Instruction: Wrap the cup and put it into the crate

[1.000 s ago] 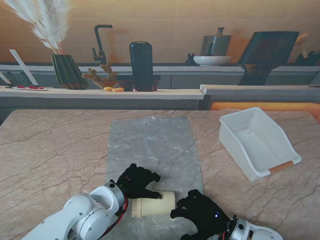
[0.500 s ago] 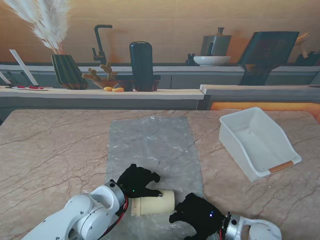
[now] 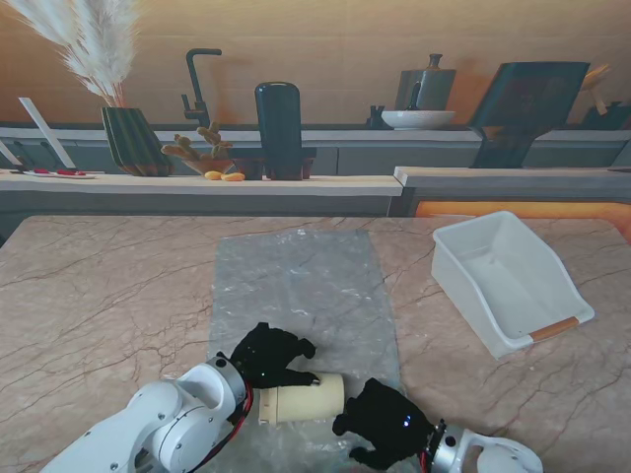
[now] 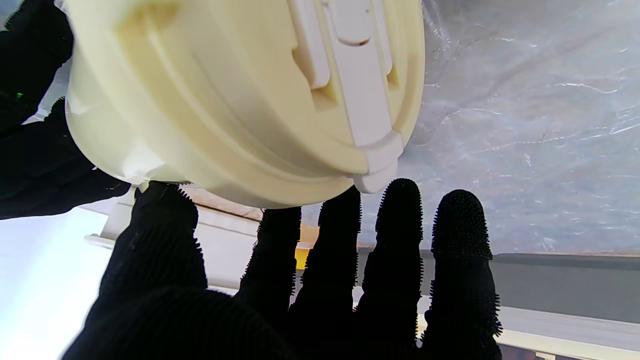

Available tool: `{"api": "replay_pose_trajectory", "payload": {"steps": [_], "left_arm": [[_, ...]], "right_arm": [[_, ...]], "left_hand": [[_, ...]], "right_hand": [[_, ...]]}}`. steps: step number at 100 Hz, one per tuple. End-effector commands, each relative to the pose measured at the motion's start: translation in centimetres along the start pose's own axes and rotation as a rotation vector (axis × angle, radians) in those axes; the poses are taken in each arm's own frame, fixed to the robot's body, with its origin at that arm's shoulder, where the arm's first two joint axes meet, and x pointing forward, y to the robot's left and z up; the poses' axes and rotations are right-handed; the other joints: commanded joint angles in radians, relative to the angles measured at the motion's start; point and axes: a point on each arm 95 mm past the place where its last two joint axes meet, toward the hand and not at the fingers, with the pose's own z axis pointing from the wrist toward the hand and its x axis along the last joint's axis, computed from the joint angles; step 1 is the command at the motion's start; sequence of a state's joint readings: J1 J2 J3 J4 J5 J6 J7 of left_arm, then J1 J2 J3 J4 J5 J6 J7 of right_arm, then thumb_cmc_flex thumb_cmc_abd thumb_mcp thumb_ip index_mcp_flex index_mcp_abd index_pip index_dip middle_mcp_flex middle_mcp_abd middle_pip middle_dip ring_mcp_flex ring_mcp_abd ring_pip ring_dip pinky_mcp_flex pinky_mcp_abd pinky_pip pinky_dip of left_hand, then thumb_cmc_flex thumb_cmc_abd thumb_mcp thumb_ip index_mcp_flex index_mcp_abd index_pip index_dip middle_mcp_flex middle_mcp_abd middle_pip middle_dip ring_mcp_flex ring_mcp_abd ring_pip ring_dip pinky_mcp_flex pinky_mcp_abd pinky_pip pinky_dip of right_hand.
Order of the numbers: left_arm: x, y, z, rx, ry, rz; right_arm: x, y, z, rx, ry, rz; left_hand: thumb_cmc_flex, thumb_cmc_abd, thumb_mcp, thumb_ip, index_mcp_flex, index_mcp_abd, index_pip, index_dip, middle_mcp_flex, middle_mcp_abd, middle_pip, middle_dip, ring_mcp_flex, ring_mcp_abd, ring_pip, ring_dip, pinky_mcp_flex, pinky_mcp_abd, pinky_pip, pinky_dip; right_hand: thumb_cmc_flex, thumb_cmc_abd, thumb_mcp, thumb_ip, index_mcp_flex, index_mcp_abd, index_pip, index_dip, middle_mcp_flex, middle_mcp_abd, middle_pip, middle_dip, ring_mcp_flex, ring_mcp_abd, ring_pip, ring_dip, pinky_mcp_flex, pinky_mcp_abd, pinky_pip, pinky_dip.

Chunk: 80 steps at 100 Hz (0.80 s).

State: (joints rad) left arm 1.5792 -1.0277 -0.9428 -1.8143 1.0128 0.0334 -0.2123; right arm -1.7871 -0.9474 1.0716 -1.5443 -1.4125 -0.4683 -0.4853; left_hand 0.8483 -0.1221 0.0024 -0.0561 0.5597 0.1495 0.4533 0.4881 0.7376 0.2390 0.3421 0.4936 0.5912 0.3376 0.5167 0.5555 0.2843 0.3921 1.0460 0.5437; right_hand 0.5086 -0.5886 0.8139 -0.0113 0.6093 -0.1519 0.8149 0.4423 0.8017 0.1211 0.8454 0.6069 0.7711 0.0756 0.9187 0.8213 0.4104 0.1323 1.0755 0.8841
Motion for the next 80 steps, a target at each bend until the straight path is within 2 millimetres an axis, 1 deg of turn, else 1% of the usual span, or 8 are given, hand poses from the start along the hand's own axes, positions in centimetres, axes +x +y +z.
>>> {"api": "replay_pose_trajectory", "payload": {"steps": [1,9,20,29,45,63,80], "left_arm": [[0.1,0.5,0.0,-0.009,0.006,-0.013],[0.1,0.5,-0.1,0.0,0.012,-0.016],[0.1,0.5,-0.1,0.023,0.024,-0.023],[0.1,0.5,-0.1,0.054,0.044,-0.028],[0.2,0.3,-0.2,0.104,0.072,-0.036],[0.3,0.1,-0.1,0.148,0.093,-0.042],[0.4,0.1,-0.1,0.179,0.113,-0.056]], "right_arm": [[0.1,-1.3,-0.4,0.038,-0.009,0.014],[0.1,-1.3,-0.2,0.008,-0.008,0.03],[-0.1,-0.9,0.0,-0.061,0.009,0.029],[-0.3,-0.4,0.2,-0.122,0.023,0.039],[-0.5,0.6,0.4,-0.202,0.009,0.07],[-0.9,1.4,0.2,-0.252,-0.033,0.087],[-1.2,1.7,0.2,-0.286,-0.076,0.13]], "left_hand": [[0.051,0.028,-0.006,0.023,0.016,-0.023,0.027,0.008,0.017,-0.011,0.021,0.01,0.002,0.003,0.01,0.009,-0.009,-0.017,0.029,0.009],[0.051,0.027,-0.008,0.023,0.011,-0.025,0.024,0.006,0.01,-0.012,0.014,0.005,-0.003,-0.001,0.003,0.005,-0.018,-0.02,0.021,0.006],[0.046,0.028,-0.011,0.023,0.002,-0.03,0.014,0.0,-0.01,-0.015,-0.005,-0.009,-0.015,-0.009,-0.012,-0.003,-0.036,-0.028,0.002,-0.003],[0.04,0.025,-0.014,0.022,-0.006,-0.036,0.006,-0.005,-0.03,-0.019,-0.023,-0.024,-0.025,-0.017,-0.024,-0.01,-0.047,-0.035,-0.012,-0.01],[0.028,0.03,-0.016,0.02,-0.009,-0.044,-0.002,-0.011,-0.04,-0.024,-0.036,-0.041,-0.029,-0.024,-0.041,-0.02,-0.059,-0.042,-0.031,-0.018],[0.017,0.044,-0.018,0.018,-0.01,-0.052,-0.009,-0.015,-0.055,-0.026,-0.046,-0.054,-0.041,-0.03,-0.057,-0.028,-0.074,-0.045,-0.052,-0.025],[-0.001,0.059,-0.024,0.014,-0.006,-0.054,-0.012,-0.017,-0.054,-0.025,-0.05,-0.063,-0.041,-0.033,-0.071,-0.036,-0.095,-0.051,-0.09,-0.038]], "right_hand": [[0.191,-0.027,-0.001,-0.038,0.039,-0.059,0.122,-0.061,0.05,0.011,0.02,-0.02,0.045,0.016,0.041,0.006,0.011,-0.008,0.052,-0.012],[0.241,0.059,-0.025,-0.053,0.109,-0.081,0.159,-0.066,0.095,0.007,0.005,-0.043,0.063,0.023,0.039,0.0,0.018,-0.003,0.067,-0.015],[0.245,0.093,-0.035,-0.064,0.118,-0.114,0.176,-0.054,0.112,-0.015,-0.01,-0.064,0.072,0.01,0.012,-0.02,0.011,0.0,0.052,-0.031],[0.228,0.09,-0.024,-0.068,0.115,-0.131,0.182,-0.05,0.116,-0.027,-0.013,-0.074,0.072,0.001,-0.006,-0.033,0.006,0.005,0.03,-0.05],[0.215,0.088,-0.014,-0.07,0.114,-0.136,0.186,-0.051,0.099,-0.018,-0.024,-0.084,0.058,0.006,-0.02,-0.042,0.005,0.003,0.027,-0.056],[0.204,0.073,-0.002,-0.075,0.13,-0.122,0.186,-0.067,0.095,-0.014,-0.022,-0.088,0.054,0.012,-0.022,-0.045,0.003,0.002,0.032,-0.055],[0.208,0.065,0.005,-0.078,0.142,-0.106,0.188,-0.075,0.103,-0.013,-0.021,-0.091,0.057,0.017,-0.023,-0.048,0.004,0.003,0.033,-0.055]]}}
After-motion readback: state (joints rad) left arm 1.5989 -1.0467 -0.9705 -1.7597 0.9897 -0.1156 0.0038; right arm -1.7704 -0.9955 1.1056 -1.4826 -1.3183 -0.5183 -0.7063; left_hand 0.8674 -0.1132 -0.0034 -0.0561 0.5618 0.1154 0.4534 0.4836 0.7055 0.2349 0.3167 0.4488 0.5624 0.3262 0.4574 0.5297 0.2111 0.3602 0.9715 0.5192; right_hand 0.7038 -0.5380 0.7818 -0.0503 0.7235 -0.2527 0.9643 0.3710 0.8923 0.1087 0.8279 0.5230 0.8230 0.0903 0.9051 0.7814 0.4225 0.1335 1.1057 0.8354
